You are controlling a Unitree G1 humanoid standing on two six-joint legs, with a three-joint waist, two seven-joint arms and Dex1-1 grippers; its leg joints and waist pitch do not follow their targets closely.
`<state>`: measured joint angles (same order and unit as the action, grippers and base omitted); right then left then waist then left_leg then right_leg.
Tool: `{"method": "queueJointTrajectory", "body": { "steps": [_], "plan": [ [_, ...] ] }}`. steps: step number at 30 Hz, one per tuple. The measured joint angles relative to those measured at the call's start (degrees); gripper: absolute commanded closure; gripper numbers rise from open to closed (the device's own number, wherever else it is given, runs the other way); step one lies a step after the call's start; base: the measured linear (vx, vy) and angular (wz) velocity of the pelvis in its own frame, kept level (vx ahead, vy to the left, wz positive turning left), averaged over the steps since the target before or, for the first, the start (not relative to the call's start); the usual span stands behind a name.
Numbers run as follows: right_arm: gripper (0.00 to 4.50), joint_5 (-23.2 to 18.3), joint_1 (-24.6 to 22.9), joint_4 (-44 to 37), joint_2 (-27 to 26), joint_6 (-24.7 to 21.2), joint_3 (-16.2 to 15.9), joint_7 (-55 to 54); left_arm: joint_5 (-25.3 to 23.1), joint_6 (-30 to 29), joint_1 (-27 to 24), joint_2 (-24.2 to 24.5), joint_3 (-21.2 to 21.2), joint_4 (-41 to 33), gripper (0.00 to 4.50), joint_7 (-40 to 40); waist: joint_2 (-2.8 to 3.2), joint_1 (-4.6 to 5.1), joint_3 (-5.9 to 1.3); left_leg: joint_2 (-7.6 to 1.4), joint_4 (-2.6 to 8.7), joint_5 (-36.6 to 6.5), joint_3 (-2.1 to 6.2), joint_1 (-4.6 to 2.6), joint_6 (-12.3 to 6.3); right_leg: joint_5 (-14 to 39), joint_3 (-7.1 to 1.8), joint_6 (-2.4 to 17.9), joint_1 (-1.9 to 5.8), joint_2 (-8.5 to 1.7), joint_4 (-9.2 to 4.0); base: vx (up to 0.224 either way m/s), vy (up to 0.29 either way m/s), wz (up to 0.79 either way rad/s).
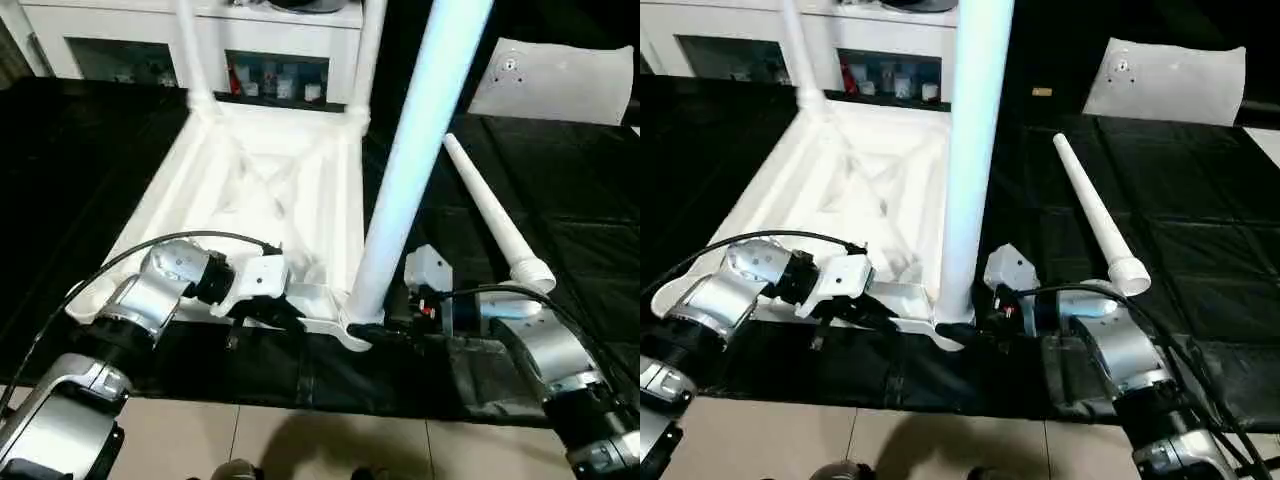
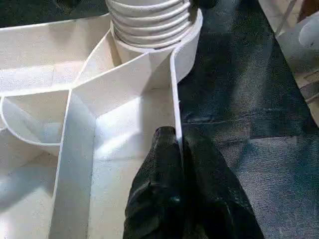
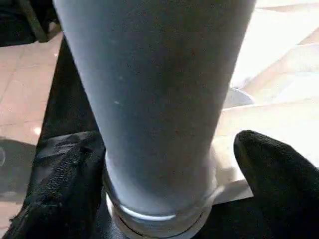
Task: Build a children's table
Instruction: Rotate leg to tighten
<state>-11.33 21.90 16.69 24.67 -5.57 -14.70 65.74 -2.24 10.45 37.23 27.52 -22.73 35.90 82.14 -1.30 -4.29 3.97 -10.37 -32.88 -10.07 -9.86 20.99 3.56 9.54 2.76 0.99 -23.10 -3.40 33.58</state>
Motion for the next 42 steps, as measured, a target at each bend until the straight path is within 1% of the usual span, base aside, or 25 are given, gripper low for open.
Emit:
{"method": "queueJointTrajectory", "body": {
  "steps": [3,4,6,7,8,11,12,13,20,22,23,24,26,27,28,29,32,33,35,38,40,42],
  "plan": [
    [0.84,-0.01,0.41,0.49,-0.05,0.12,-0.2,1.15,-0.09,0.41,0.08,0.0,-0.13,0.11,4.5,0.11,0.0,-0.09,0.0,-0.02,-0.09,0.0,0.0,0.01,0.0,0.0,0.01,0.0,-0.01,0.0,0.09,0.0,0.0,0.0],
    [0.84,-0.01,0.52,0.6,-0.06,0.15,-0.41,1.41,-0.09,0.71,0.11,-0.01,-0.14,0.31,4.5,0.18,0.0,-0.11,0.0,-0.03,-0.1,0.0,0.0,0.0,0.0,0.0,0.01,0.0,-0.01,0.0,0.12,0.0,0.0,0.0],
    [1.1,-0.03,0.75,1.04,-0.06,0.55,-0.71,2.12,-0.1,1.1,0.21,-0.02,-0.22,0.54,4.5,0.22,-0.01,-0.22,0.0,-0.04,-0.14,0.0,0.0,0.0,0.0,0.01,0.01,-0.01,-0.03,0.0,0.21,0.0,0.0,0.0],
    [1.1,-0.05,0.78,1.21,-0.06,0.76,-0.81,2.29,-0.1,1.21,0.29,-0.04,-0.27,0.68,4.5,0.23,-0.01,-0.29,0.0,-0.05,-0.17,0.0,0.0,0.0,0.0,0.01,0.01,-0.01,-0.04,0.0,0.26,0.0,0.0,0.0],
    [1.28,-0.06,0.81,1.45,-0.1,0.83,-0.93,2.51,-0.11,1.29,0.49,-0.08,-0.39,0.92,4.5,0.24,-0.01,-0.39,0.0,-0.07,-0.22,0.0,0.0,0.0,0.0,0.03,0.01,-0.01,-0.05,0.01,0.34,0.0,0.0,0.0],
    [1.55,-0.06,0.81,1.6,-0.16,0.84,-1.02,3.37,-0.2,1.62,0.69,-0.07,-0.63,1.12,4.5,0.57,-0.01,-0.61,0.0,-0.11,-0.3,0.0,0.0,-0.01,0.0,0.04,0.02,-0.02,-0.06,0.02,0.46,0.0,0.0,0.0],
    [1.55,-0.07,0.81,1.6,-0.2,0.83,-1.07,3.58,-0.23,1.74,0.7,-0.02,-0.63,1.15,4.5,0.82,-0.01,-0.68,0.0,-0.12,-0.32,0.0,0.0,-0.02,0.01,0.04,0.02,-0.02,-0.06,0.02,0.46,0.0,0.0,0.0],
    [1.65,-0.08,0.81,1.6,-0.28,0.83,-1.13,3.65,-0.23,1.81,0.7,0.04,-0.63,1.21,4.5,0.96,-0.01,-0.7,0.0,-0.12,-0.33,0.0,0.0,-0.02,0.01,0.04,0.02,-0.02,-0.06,0.02,0.48,0.0,0.0,0.0],
    [1.74,-0.41,0.61,1.45,-0.59,0.13,-1.14,3.64,-0.12,1.18,0.81,0.1,-0.54,1.46,4.5,1.32,0.01,-0.68,-0.01,-0.15,-0.46,-0.01,0.0,-0.02,0.01,0.03,0.02,-0.02,-0.04,0.02,0.54,0.0,0.0,0.0],
    [1.75,-0.74,-0.24,0.64,-1.5,-1.35,-0.29,2.6,0.31,-1.36,0.49,0.02,0.23,0.87,4.5,0.99,0.04,-0.69,-0.02,-0.16,-0.44,0.0,0.0,-0.06,0.01,0.03,0.02,-0.02,-0.02,0.03,0.56,0.0,0.0,0.0],
    [1.75,-0.98,-1.31,-0.3,-2.44,-2.45,0.5,0.94,0.67,-3.53,-0.1,-0.39,0.86,-0.18,4.5,0.01,0.05,-0.64,-0.03,-0.17,-0.42,0.0,0.0,-0.09,0.02,0.03,0.02,-0.01,-0.01,0.04,0.56,0.0,0.0,0.0],
    [1.75,-1.29,-2.29,-0.58,-3.82,-3.3,1.49,-1.67,0.83,-5.76,-0.9,-0.5,1.87,-1.18,4.5,-1.46,0.11,-0.51,-0.05,-0.17,-0.44,0.0,-0.01,-0.17,0.02,0.02,0.01,0.01,0.03,0.04,0.59,0.0,0.0,0.0],
    [1.75,-1.21,-2.79,-0.79,-5.43,-4.17,2.24,-5.64,0.72,-8.55,-1.44,-0.63,2.66,-2.09,4.5,-3.71,0.16,-0.08,-0.04,-0.17,-0.47,0.02,-0.01,-0.25,0.04,0.03,0.01,-0.03,0.04,0.04,0.6,0.0,0.0,0.0],
    [1.76,-0.44,-3.71,-0.81,-7.53,-4.28,3.3,-9.73,0.33,-11.77,-2.82,-1.3,3.76,-4.35,4.5,-6.86,0.17,0.43,-0.04,-0.17,-0.47,0.04,-0.01,-0.41,0.07,0.1,0.0,-0.14,0.14,0.04,0.58,0.0,0.0,0.0],
    [1.76,-0.04,-4.46,-0.66,-9.28,-4.27,4.48,-13.2,0.2,-13.78,-3.79,-1.94,4.51,-5.7,4.5,-9.44,0.19,1.04,-0.02,-0.17,-0.54,0.04,-0.02,-0.52,0.09,0.12,0.0,-0.17,0.22,0.04,0.6,0.0,0.0,0.0],
    [1.76,0.4,-4.72,-0.43,-11.06,-4.44,5.55,-17.53,0.11,-17.17,-4.77,-3.01,5.17,-7.77,4.5,-12.44,0.27,1.79,0.0,-0.16,-0.57,0.04,-0.04,-0.57,0.09,0.13,-0.01,-0.19,0.22,0.02,0.53,0.0,0.0,0.0],
    [1.76,2.34,-4.45,1.56,-16.81,-4.49,9.4,-30.29,-0.75,-26.73,-7.87,-8.63,7.79,-13.67,4.5,-22.42,0.33,3.68,0.01,-0.17,-0.73,0.04,-0.06,-0.6,0.08,0.15,0.03,-0.23,0.17,-0.01,0.39,0.0,0.0,0.0],
    [1.76,2.67,-3.98,2.05,-17.85,-4.85,9.98,-33.18,-1.03,-28.8,-8.33,-10.07,8.03,-14.88,4.5,-24.54,0.31,4.16,0.02,-0.16,-0.72,0.04,-0.06,-0.59,0.08,0.16,0.03,-0.23,0.16,-0.01,0.3,0.0,0.0,0.0],
    [1.76,4.21,-1.88,4.53,-21.33,-5.26,11.77,-40.9,-2.74,-32.64,-8.57,-13.7,8.53,-16.28,4.5,-30.72,0.34,4.56,0.02,-0.15,-0.73,0.04,-0.04,-0.61,0.08,0.16,0.08,-0.23,0.14,-0.01,0.25,0.0,0.0,0.0],
    [1.76,5.68,1.53,8.11,-24.12,-5.65,12.31,-49.2,-4.92,-34.22,-8.44,-17.05,8.84,-16.34,4.5,-37.01,0.41,5.06,0.03,-0.14,-0.71,0.03,0.14,-0.57,0.07,0.16,0.35,-0.24,0.2,-0.01,-0.16,0.0,0.0,0.0],
    [1.76,6.51,2.6,9.04,-25.15,-6.01,12.63,-51.84,-5.5,-34.6,-8.37,-17.85,8.58,-16.43,4.5,-38.76,0.56,5.45,0.01,-0.16,-0.6,0.03,0.29,-0.49,0.07,0.16,0.74,-0.24,0.32,-0.11,-0.64,0.0,0.0,0.0],
    [1.76,7.19,3.11,9.54,-26.31,-6.18,13.2,-53.52,-6.26,-35.46,-8.32,-17.96,7.79,-17.14,4.5,-39.8,0.45,5.49,0.0,-0.16,-0.69,0.03,0.31,-0.41,0.07,0.16,0.8,-0.24,0.31,-0.18,-0.65,0.0,0.0,0.0]
  ]
}}
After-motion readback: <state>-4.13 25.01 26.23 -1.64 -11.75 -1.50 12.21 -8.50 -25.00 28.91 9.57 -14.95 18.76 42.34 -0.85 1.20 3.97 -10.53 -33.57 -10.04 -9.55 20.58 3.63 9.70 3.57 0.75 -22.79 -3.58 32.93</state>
